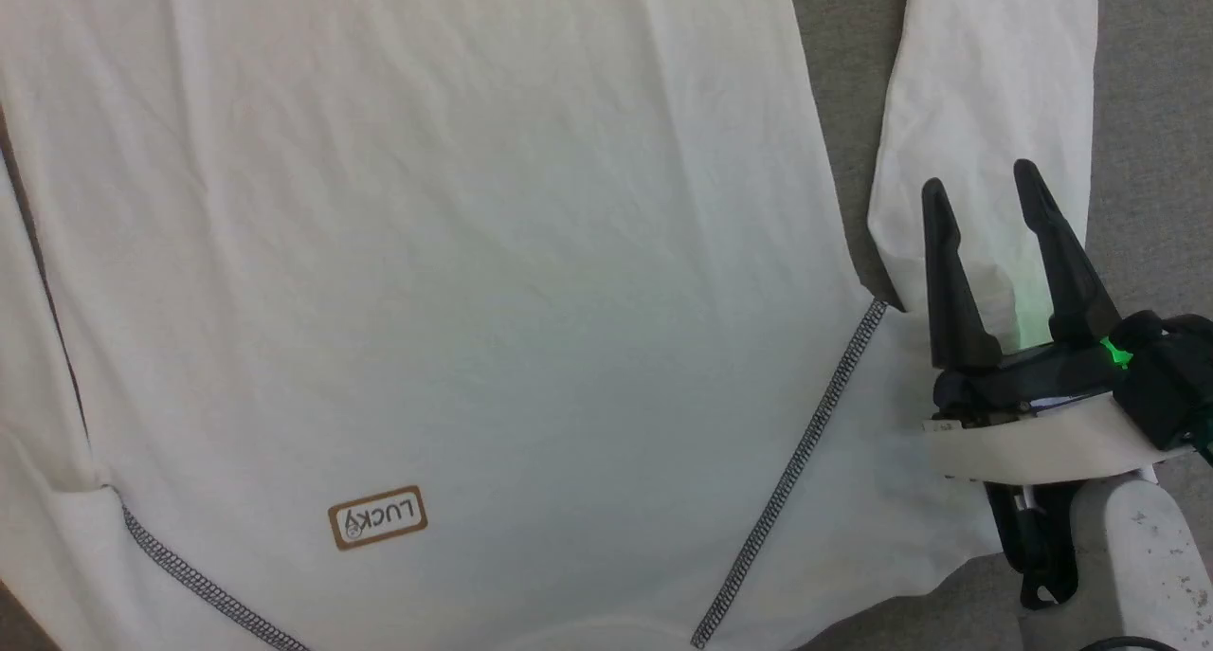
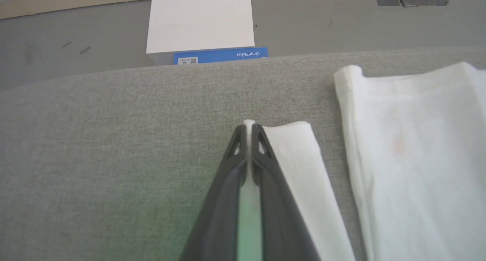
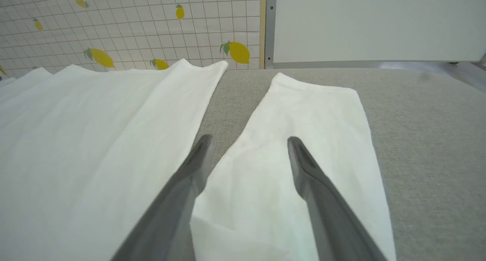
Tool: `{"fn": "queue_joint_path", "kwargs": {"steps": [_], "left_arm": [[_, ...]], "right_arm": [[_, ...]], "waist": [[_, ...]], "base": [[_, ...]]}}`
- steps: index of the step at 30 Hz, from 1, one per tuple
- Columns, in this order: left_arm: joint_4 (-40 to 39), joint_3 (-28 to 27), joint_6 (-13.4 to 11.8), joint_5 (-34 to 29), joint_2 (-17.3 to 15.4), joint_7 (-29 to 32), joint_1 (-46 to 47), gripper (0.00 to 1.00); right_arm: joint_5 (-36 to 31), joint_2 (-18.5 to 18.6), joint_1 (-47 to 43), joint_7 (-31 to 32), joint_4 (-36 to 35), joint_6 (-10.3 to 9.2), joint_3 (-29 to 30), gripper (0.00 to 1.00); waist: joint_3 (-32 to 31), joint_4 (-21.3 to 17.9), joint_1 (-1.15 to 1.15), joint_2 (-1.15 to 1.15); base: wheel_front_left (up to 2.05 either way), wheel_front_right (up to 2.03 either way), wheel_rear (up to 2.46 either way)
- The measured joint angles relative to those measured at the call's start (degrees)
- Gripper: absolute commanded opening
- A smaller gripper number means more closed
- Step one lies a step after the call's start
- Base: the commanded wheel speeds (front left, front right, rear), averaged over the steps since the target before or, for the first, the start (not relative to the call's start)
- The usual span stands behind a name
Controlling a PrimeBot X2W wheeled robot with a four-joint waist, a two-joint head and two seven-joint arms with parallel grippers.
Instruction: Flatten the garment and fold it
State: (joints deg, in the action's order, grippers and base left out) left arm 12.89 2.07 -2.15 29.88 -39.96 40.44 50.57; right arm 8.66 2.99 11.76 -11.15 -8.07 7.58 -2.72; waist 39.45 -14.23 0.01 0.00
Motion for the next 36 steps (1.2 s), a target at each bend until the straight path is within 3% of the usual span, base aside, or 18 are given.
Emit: {"fn": "queue_joint_path", "kwargs": {"steps": [8, 11, 15, 25, 28, 31, 36], "left_arm": [[-0.69, -2.11, 2.13, -0.13, 0.32, -13.44, -2.92, 0.00], [-1.14, -4.55, 2.68, 0.54, 0.47, -19.37, -8.37, 0.00], [-3.45, -6.48, 2.67, 1.09, 0.52, -21.53, -13.75, 0.00], [-20.09, -8.62, 1.18, 2.37, 0.75, -20.47, -25.46, 0.00], [-26.58, -6.34, 0.29, 3.02, 2.77, -18.92, -27.53, 0.00], [-32.68, -1.49, -0.33, 3.52, 6.90, -18.13, -28.57, 0.00], [-36.35, 8.81, -0.89, 2.57, 13.62, -17.47, -28.82, 0.00]], "right_arm": [[-0.04, -0.02, -0.10, 0.21, 1.27, 0.00, 1.62, 1.00], [-1.32, -0.03, -2.41, 1.86, 1.61, 0.00, 3.33, 1.00], [-1.48, -0.03, -5.88, 3.38, 1.34, 0.00, 5.26, 1.00], [-1.20, -0.04, -11.33, 6.71, -1.96, 0.00, 9.64, 1.00], [-1.11, -0.03, -12.04, 7.42, -2.67, 0.00, 10.26, 1.00], [-1.10, -0.05, -12.46, 8.14, -3.45, 0.00, 10.33, 1.00], [-1.09, -0.05, -13.01, 8.88, -3.98, 0.00, 10.18, 1.00]], "waist": [[-4.58, 1.53, 0.00, 0.00], [-9.45, 3.08, 0.00, 0.00], [-13.88, 4.68, -0.01, 0.00], [-24.11, 10.50, -0.01, 0.00], [-25.96, 12.33, -0.01, 0.00], [-27.62, 14.09, -0.01, 0.00], [-29.54, 16.14, -0.01, 0.00]], "base": [[0.00, 0.00, 0.00], [0.00, 0.00, 0.00], [0.00, 0.00, 0.00], [0.00, 0.00, 0.00], [0.00, 0.00, 0.00], [0.00, 0.00, 0.00], [0.00, 0.00, 0.00]]}}
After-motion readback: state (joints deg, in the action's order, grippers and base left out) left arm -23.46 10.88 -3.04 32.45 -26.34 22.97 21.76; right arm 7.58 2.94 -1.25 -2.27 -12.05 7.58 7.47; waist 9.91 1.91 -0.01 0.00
